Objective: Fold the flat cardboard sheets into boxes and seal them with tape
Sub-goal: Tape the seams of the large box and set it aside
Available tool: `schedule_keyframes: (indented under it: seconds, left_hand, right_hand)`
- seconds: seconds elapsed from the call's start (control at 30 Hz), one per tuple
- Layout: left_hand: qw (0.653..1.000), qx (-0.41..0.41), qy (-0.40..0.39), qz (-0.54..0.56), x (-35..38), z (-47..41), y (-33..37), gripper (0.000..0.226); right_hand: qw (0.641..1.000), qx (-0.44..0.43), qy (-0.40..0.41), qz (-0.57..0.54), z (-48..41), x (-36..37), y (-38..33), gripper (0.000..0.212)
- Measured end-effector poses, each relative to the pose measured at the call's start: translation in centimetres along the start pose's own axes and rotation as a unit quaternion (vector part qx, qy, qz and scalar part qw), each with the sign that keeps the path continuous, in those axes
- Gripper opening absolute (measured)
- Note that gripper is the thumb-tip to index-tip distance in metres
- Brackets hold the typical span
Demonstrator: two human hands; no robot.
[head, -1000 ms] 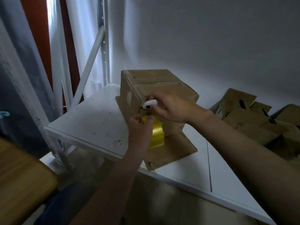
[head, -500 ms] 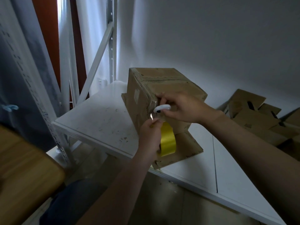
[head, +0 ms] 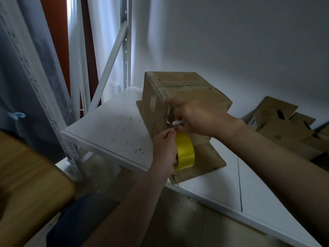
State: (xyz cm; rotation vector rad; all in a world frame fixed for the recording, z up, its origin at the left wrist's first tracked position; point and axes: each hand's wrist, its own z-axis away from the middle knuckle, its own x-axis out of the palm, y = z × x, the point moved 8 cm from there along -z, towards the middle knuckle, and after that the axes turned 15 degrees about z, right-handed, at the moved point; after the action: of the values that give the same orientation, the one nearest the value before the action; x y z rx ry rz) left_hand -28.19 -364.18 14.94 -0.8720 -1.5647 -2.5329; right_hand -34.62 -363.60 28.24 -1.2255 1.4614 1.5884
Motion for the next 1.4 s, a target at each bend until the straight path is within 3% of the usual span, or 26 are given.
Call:
schedule_keyframes:
  seconds: [0.17,0.27,0.37,0.5,0.63,0.7,0.77,0.83,1.0,1.17,1.27,1.4]
  left_hand:
    - [0.999,-0.049,-0.006,-0.011,-0.2,0.3,-1.4,0.013]
    - [0.998,-0.036,-0.011,-0.055,-0.2,0.6,-1.3,0.01]
    - [0.994,-0.005,-0.028,-0.103,-0.2,0.5,-0.7,0.009]
    - [0.97,0.059,-0.027,-0.233,-0.6,0.6,0.8,0.012]
    - [0.936,0.092,-0.03,-0.338,-1.1,0.9,1.4,0.012]
    - [0.933,0.091,-0.016,-0.347,-1.7,0.7,1.4,0.021]
    - [0.931,0.093,-0.006,-0.352,-2.2,0.8,1.3,0.032]
    - [0.924,0.091,-0.007,-0.372,-2.2,0.9,0.9,0.037]
    - [0.919,0.087,-0.012,-0.384,-2.4,1.4,0.9,0.03]
    - [0.901,0.107,-0.012,-0.42,-2.6,2.2,2.1,0.03]
    - [0.902,0.108,-0.016,-0.418,-2.8,2.0,4.0,0.033]
    - [0.888,0.131,-0.004,-0.441,-3.2,0.9,7.5,0.036]
  right_hand:
    - [0.999,0.014,0.024,0.035,1.5,0.5,1.2,0.01]
    - [0.991,0.078,0.076,0.082,5.1,0.7,4.1,0.023]
    - [0.979,0.152,0.118,0.062,9.6,2.2,5.9,0.028]
    - [0.969,0.244,0.024,0.008,14.0,9.1,5.8,0.035]
    - [0.928,0.363,-0.087,-0.015,16.7,15.1,5.0,0.079]
    - [0.912,0.4,-0.089,-0.002,17.4,15.8,4.8,0.066]
    - [0.898,0.426,-0.108,0.007,17.9,16.5,4.6,0.034]
    - [0.886,0.444,-0.136,-0.008,18.4,17.5,4.3,0.029]
    - [0.889,0.43,-0.154,-0.042,19.0,18.2,3.5,0.028]
    - [0.926,0.333,0.007,-0.175,17.2,12.6,3.3,0.032]
    - [0.939,0.28,0.087,-0.178,14.8,8.4,3.8,0.034]
    - [0.951,0.225,0.133,-0.167,9.8,4.3,3.9,0.042]
